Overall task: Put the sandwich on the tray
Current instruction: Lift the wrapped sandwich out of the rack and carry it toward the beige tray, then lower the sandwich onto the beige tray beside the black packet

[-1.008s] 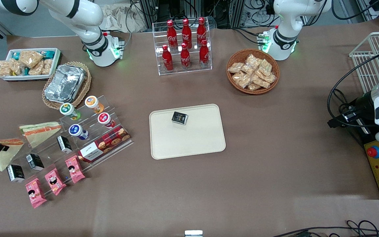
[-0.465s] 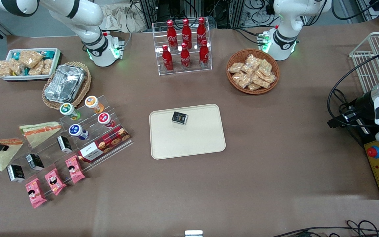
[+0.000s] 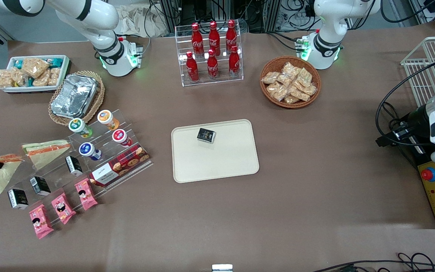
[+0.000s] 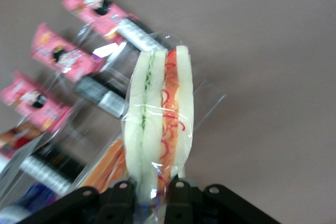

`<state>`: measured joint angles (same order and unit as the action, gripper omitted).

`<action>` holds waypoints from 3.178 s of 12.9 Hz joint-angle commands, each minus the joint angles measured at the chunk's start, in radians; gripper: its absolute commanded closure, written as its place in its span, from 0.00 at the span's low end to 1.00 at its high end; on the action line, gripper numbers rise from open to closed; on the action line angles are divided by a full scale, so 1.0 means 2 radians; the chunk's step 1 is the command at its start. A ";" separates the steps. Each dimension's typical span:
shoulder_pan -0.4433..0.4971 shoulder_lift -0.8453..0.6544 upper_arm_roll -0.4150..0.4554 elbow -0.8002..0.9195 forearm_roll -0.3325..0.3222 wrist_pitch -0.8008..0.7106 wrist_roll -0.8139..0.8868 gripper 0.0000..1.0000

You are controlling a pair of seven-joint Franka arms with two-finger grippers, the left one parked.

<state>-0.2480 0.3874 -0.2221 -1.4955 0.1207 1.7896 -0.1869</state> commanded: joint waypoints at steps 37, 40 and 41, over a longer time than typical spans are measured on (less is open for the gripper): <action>0.499 0.136 0.063 0.035 -0.039 0.176 -0.313 1.00; 0.499 0.167 0.063 0.034 -0.052 0.214 -0.315 1.00; 0.503 0.176 0.063 0.034 -0.053 0.222 -0.313 1.00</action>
<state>0.7552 0.7072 -0.0948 -1.4282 0.0301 2.1848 -0.7987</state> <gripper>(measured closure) 0.811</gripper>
